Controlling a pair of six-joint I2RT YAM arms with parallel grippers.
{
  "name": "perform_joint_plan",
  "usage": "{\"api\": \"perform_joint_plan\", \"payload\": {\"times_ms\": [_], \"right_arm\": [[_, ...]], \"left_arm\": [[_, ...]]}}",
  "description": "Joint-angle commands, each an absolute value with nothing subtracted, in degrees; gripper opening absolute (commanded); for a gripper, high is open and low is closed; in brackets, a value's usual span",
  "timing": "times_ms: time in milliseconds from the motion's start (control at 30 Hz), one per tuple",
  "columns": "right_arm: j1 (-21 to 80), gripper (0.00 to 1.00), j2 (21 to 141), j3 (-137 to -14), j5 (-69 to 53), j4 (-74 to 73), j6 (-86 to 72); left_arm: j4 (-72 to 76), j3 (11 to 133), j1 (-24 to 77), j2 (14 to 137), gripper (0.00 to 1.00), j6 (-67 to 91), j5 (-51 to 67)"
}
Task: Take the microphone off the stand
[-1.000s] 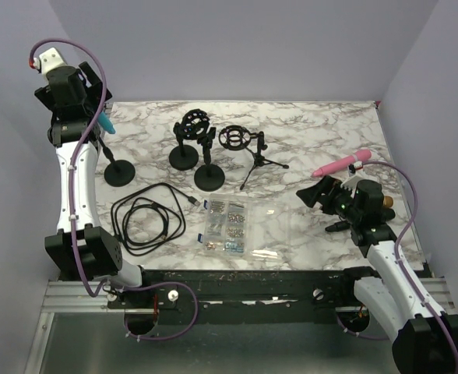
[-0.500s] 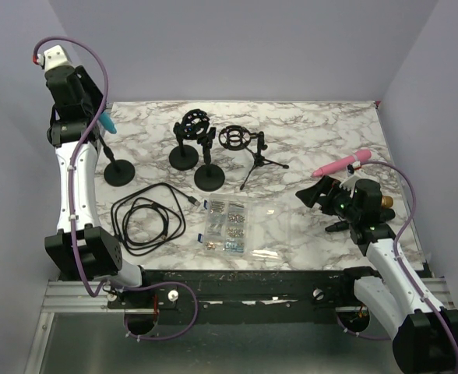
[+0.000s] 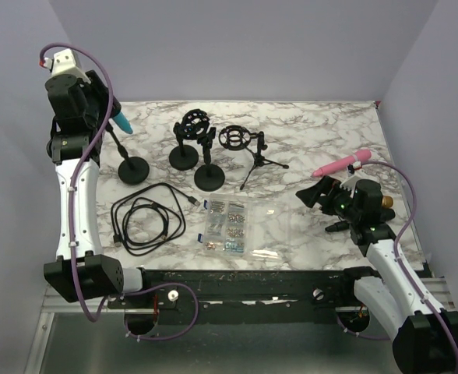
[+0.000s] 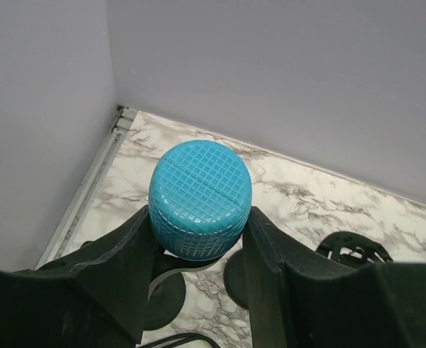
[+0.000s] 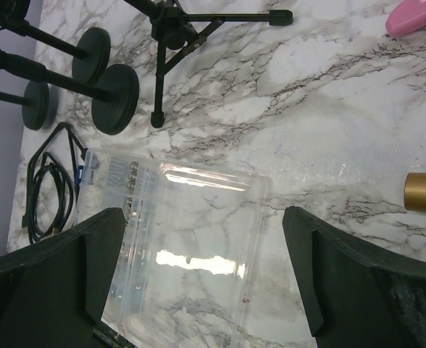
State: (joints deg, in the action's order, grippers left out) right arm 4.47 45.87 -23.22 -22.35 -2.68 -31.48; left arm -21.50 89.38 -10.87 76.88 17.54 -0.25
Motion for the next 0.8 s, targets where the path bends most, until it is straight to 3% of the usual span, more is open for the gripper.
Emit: {"api": "perform_joint_plan", "payload": {"times_ms": [0,267,767], "right_arm": [[4.3,1.0,45.1,-22.4,-22.0,-1.9,-31.4],[4.3,1.0,45.8,-22.4,-23.3,-1.9,-31.1],[4.3,1.0,45.6,-22.0,-22.7,-1.5,-31.4]], "left_arm": [[-14.9,87.9,-9.7,73.4,0.0,15.8,8.8],[-8.4,81.2,-8.4,71.8,0.0,14.6,15.0],[-12.0,94.2,-7.7,81.3,0.0,17.3,17.1]]}}
